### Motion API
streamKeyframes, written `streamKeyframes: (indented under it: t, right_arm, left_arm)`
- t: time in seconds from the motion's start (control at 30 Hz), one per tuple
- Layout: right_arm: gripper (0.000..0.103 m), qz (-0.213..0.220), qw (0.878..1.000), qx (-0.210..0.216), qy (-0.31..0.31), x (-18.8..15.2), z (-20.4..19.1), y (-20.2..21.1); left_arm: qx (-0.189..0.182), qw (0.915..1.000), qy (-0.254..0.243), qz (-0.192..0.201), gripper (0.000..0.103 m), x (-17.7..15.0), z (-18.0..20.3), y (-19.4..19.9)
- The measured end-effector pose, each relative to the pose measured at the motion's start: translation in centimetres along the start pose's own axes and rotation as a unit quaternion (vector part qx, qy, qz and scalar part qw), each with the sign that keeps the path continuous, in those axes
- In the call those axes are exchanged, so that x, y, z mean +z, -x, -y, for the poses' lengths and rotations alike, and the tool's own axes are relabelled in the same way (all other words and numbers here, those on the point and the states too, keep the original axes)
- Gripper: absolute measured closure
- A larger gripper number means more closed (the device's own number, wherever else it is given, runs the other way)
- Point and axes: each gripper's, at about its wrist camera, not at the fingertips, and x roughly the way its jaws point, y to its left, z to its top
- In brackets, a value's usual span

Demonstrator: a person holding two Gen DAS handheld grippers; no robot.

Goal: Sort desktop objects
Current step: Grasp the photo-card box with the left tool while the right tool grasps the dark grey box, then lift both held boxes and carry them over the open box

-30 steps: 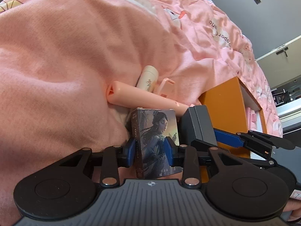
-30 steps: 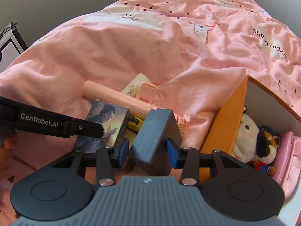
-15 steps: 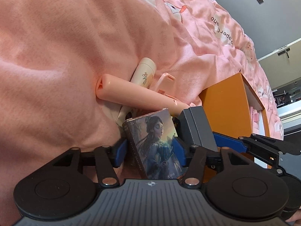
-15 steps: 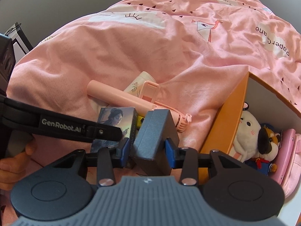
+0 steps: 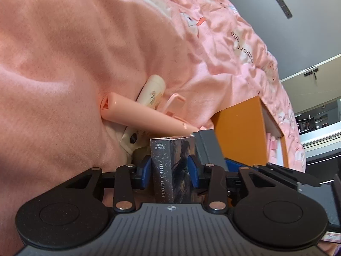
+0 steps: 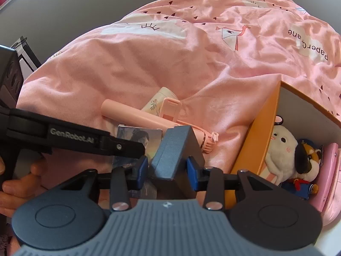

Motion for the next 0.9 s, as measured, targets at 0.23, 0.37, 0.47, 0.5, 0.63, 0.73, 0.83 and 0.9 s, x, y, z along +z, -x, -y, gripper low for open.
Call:
streamKeyframes:
  t: [0.23, 0.37, 0.47, 0.5, 0.63, 0.73, 0.83, 0.9]
  right_arm:
    - [0.071, 0.006, 1.0, 0.009, -0.023, 0.0, 0.5, 0.0]
    - [0.08, 0.002, 1.0, 0.01, -0.028, -0.1, 0.7, 0.0]
    - [0.078, -0.001, 1.0, 0.001, -0.009, -0.1, 0.3, 0.0]
    - [0.075, -0.001, 1.0, 0.0, -0.004, -0.2, 0.1, -0.1]
    - [0.056, -0.006, 1.0, 0.016, 0.005, -0.2, -0.3, -0.1]
    - [0.051, -0.017, 0.999, 0.002, 0.038, -0.2, -1.1, -0.6]
    - [0.051, -0.033, 0.996, -0.026, 0.078, -0.4, -1.9, -1.3]
    - [0.05, -0.032, 0.994, -0.032, 0.096, -0.4, -1.9, -1.1]
  left_arm:
    - [-0.037, 0.9993, -0.006, 0.002, 0.069, -0.6, 0.8, 0.6]
    - [0.001, 0.9999, -0.009, 0.007, 0.074, -0.7, 1.0, -0.2]
    - [0.003, 0.9999, -0.01, 0.009, 0.074, -0.7, 1.0, -0.2]
    - [0.003, 0.9999, -0.007, 0.009, 0.074, -0.7, 1.0, -0.2]
    - [0.018, 0.9996, 0.003, 0.024, 0.075, -0.5, 0.7, 0.6]
    - [0.018, 0.9995, -0.005, 0.025, 0.077, -0.2, 0.6, 0.9]
    - [-0.007, 0.9999, 0.008, 0.01, 0.078, 0.0, 0.2, 0.2]
    - [-0.016, 0.9997, 0.013, 0.011, 0.078, 0.1, 0.0, 0.1]
